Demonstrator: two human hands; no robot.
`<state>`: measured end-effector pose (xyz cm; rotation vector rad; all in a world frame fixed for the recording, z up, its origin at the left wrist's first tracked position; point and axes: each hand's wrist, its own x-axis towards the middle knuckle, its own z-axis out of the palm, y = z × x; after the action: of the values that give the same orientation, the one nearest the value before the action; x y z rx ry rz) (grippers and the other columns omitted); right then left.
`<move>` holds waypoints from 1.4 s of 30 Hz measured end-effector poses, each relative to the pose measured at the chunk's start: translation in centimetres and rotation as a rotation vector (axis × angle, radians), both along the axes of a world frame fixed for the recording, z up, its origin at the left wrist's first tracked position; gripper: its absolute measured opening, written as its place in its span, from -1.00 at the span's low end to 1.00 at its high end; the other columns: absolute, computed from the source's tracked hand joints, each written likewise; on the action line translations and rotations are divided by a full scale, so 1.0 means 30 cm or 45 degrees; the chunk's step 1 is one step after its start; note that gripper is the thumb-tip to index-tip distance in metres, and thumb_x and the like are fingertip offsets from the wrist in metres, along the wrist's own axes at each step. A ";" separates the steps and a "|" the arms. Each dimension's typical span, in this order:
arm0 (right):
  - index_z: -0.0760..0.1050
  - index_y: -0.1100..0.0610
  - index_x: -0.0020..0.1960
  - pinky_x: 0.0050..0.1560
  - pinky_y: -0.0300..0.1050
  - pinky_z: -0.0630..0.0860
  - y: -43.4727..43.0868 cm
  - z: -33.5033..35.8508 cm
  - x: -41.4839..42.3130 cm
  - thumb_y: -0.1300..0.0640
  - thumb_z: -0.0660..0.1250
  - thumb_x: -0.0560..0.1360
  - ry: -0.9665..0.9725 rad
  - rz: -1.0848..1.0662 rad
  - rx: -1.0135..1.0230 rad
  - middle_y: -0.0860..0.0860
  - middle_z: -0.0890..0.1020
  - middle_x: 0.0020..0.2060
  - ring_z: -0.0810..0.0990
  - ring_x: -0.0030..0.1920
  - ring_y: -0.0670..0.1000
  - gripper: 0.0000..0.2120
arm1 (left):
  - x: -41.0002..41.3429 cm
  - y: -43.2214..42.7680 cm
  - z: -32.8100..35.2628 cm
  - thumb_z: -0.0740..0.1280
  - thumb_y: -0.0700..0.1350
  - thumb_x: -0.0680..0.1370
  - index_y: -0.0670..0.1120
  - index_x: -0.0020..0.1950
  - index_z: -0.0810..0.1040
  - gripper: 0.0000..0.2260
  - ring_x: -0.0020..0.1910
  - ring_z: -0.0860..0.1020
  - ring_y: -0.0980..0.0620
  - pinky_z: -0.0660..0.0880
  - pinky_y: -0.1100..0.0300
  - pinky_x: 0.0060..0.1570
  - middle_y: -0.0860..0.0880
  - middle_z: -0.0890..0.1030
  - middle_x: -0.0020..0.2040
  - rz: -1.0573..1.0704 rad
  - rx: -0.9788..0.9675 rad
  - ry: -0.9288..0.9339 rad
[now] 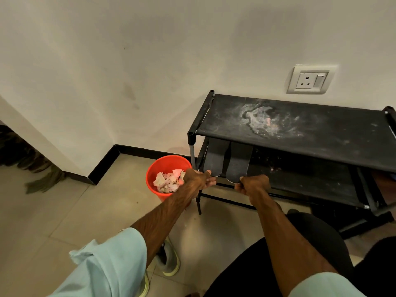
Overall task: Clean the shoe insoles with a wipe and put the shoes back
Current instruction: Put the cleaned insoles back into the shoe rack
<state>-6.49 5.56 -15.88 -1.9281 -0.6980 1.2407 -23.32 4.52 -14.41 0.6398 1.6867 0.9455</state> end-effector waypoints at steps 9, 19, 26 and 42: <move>0.57 0.38 0.18 0.17 0.19 0.64 -0.017 -0.026 0.022 0.21 0.48 0.54 -0.057 0.005 -0.036 0.31 0.67 0.09 0.69 0.11 0.27 -0.70 | 0.025 -0.027 -0.003 0.30 -0.08 0.66 -0.40 0.24 0.52 -0.63 -0.01 0.70 -0.20 0.65 0.18 -0.23 -0.30 0.68 0.08 -0.050 -0.025 -0.137; 0.53 0.38 0.18 0.07 0.18 0.68 -0.034 -0.007 0.013 0.20 0.42 0.59 0.032 -0.012 -0.052 0.30 0.71 -0.02 0.74 -0.05 0.23 -0.73 | 0.053 -0.041 0.031 0.25 -0.18 0.68 -0.42 0.28 0.47 -0.69 0.07 0.66 -0.28 0.58 0.28 -0.47 -0.35 0.63 0.15 -0.065 -0.061 -0.184; 0.43 0.41 0.32 -0.55 -0.16 0.57 -0.038 0.018 0.012 0.30 0.32 0.64 0.291 -0.136 -0.056 0.32 0.66 -0.08 0.63 -0.35 0.10 -0.70 | 0.054 -0.042 0.031 0.25 -0.21 0.68 -0.38 0.27 0.47 -0.74 0.11 0.66 -0.27 0.61 0.26 -0.41 -0.34 0.64 0.16 -0.070 -0.099 -0.195; 0.49 0.48 0.20 -0.22 -0.01 0.70 -0.044 0.004 -0.004 0.30 0.34 0.63 0.336 -0.140 -0.048 0.30 0.65 -0.15 0.67 -0.27 0.16 -0.75 | 0.057 -0.056 0.039 0.24 -0.11 0.70 -0.39 0.28 0.47 -0.66 -0.43 0.65 0.06 0.60 0.29 -0.37 -0.31 0.66 0.13 -0.109 -0.092 -0.136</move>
<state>-6.60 4.24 -15.77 -1.7636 -0.4295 1.4132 -21.61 2.83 -13.24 0.5982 1.5791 0.8399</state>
